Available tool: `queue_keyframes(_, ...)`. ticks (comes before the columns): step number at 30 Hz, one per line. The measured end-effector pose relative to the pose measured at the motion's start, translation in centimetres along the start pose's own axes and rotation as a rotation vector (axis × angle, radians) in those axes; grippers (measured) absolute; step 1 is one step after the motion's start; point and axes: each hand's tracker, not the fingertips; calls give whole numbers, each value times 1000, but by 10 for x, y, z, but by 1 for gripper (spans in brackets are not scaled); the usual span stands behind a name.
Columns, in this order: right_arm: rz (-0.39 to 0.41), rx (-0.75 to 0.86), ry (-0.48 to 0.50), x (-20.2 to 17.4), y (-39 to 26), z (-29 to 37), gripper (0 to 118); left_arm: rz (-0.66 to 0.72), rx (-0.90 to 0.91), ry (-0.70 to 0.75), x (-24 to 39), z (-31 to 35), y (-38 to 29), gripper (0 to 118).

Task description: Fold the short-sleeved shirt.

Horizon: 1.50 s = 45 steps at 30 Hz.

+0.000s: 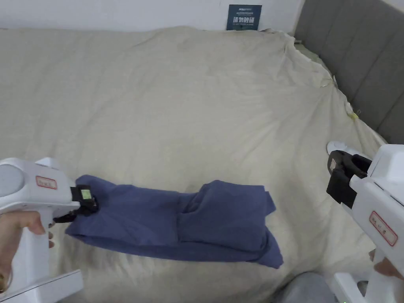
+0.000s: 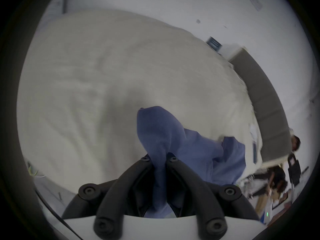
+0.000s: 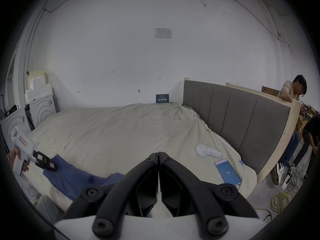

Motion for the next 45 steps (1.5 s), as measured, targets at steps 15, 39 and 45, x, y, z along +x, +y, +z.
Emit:
queue_keyframes(15,-22,22,31,-5,-3,12,0,-458,158,124,108,41,-49,9)
queue_keyframes(39,-35,24,-78,34,-1,35,0,-511,-102,-306,229,-93,-120,103)
queue_keyframes(45,-44,22,-63,30,-4,30,0,-325,290,-241,184,-39,-86,102)
